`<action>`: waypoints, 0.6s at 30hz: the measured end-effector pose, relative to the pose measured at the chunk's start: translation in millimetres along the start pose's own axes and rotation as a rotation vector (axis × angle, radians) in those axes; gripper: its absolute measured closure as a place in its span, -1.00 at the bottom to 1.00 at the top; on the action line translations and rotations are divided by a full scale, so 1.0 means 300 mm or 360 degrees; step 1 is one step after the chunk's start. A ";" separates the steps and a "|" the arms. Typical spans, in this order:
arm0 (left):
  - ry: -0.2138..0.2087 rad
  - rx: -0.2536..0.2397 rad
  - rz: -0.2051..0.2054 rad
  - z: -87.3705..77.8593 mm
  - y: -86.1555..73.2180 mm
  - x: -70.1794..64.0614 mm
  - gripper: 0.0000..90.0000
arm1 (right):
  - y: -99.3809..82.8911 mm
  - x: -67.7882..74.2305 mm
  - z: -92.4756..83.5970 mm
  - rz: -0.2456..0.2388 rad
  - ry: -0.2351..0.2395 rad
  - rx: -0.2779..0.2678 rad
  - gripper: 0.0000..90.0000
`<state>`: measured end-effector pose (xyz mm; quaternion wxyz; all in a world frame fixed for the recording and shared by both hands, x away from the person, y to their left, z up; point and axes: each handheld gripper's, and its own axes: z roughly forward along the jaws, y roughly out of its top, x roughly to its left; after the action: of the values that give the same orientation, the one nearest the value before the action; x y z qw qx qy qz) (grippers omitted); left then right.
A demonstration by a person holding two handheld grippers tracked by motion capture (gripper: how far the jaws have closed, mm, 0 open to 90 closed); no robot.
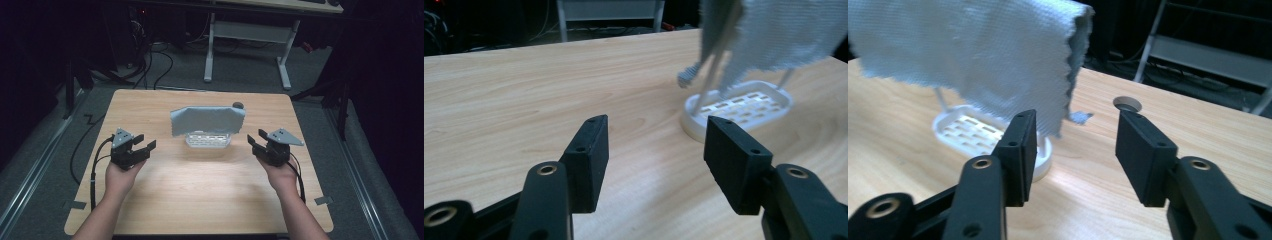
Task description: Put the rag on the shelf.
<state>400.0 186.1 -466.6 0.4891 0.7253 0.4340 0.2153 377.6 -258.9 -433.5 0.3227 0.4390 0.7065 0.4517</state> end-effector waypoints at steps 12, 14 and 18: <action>-0.0238 0.0171 0.0045 -0.078 -0.181 -0.186 -0.09 | -0.163 0.105 -0.117 -0.0021 0.0049 0.0118 -0.13; -0.0255 0.0216 0.0079 -0.083 -0.232 -0.221 -0.10 | -0.199 0.117 -0.123 -0.0008 0.0056 0.0152 -0.14; -0.0290 0.0262 0.0117 -0.094 -0.258 -0.271 -0.10 | -0.291 0.141 -0.146 0.0014 0.0057 0.0186 -0.16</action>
<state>303.7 143.8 -514.7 0.4570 0.7951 0.3771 0.1298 294.5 -253.9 -499.7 0.2818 0.4520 0.7353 0.4190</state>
